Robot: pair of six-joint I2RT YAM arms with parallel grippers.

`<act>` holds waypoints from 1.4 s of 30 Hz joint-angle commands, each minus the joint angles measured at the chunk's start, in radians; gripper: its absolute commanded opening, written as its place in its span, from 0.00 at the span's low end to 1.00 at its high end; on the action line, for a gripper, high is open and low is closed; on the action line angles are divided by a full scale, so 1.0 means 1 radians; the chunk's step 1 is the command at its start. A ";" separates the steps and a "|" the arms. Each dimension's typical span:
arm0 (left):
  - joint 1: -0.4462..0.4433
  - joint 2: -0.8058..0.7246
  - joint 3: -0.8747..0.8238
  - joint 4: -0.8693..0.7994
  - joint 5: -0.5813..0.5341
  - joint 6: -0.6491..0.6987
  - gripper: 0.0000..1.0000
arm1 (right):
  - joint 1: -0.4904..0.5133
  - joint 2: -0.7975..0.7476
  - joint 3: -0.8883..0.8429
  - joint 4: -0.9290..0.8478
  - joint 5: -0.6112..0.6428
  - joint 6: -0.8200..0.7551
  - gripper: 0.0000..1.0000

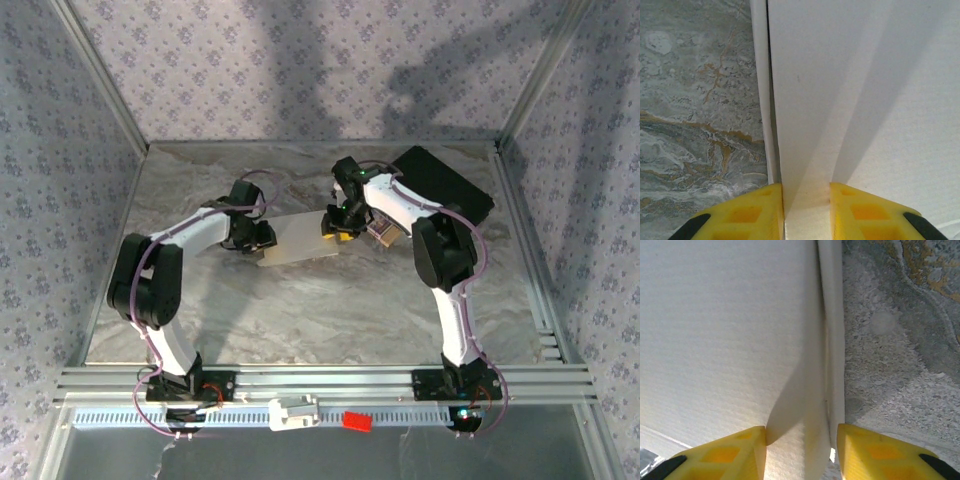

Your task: Fold the paper box

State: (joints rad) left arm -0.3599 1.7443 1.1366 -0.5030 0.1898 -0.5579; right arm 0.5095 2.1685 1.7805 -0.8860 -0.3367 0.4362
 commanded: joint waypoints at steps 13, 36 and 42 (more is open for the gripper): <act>0.021 0.046 0.072 -0.107 -0.033 0.044 0.35 | 0.001 0.043 -0.010 -0.043 0.054 -0.005 0.28; 0.108 -0.032 0.027 -0.017 0.078 0.045 0.59 | -0.042 -0.106 -0.066 -0.004 0.027 -0.046 0.57; 0.123 0.029 -0.020 0.088 0.200 0.027 0.58 | -0.045 -0.034 -0.081 0.016 -0.038 -0.080 0.58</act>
State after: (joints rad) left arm -0.2363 1.7458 1.1313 -0.4686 0.3088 -0.5247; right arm 0.4652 2.1056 1.7195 -0.8627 -0.3367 0.3912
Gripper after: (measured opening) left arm 0.583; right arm 0.580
